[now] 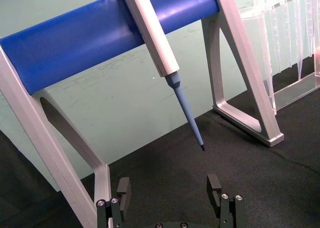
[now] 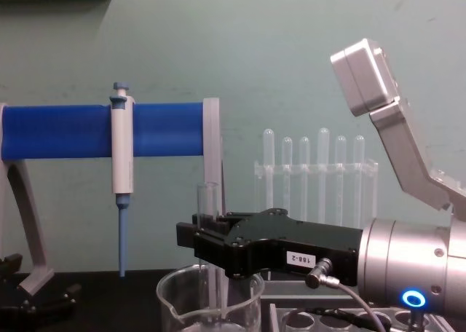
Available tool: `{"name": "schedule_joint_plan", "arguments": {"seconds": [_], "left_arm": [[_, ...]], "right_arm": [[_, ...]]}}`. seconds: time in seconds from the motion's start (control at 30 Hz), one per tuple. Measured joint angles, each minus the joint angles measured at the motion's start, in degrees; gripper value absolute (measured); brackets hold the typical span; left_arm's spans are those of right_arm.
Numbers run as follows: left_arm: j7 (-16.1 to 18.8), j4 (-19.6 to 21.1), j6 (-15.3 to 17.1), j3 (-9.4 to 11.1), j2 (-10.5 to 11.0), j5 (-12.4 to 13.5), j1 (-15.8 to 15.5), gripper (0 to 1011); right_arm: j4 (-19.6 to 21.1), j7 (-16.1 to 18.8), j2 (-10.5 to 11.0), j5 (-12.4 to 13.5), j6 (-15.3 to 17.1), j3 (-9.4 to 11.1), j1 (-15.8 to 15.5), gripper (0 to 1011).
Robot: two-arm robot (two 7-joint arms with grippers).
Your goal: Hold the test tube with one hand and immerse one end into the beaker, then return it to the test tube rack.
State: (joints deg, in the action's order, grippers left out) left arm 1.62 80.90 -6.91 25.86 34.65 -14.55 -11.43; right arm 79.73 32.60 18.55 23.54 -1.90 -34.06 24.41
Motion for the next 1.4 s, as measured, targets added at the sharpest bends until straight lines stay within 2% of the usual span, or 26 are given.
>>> {"name": "schedule_joint_plan", "arguments": {"seconds": [1.4], "left_arm": [[0.0, 0.0, 0.0, 0.0, 0.0, 0.0, 0.0, 1000]], "right_arm": [[0.4, 0.0, 0.0, 0.0, 0.1, 0.1, 0.0, 225]]}}
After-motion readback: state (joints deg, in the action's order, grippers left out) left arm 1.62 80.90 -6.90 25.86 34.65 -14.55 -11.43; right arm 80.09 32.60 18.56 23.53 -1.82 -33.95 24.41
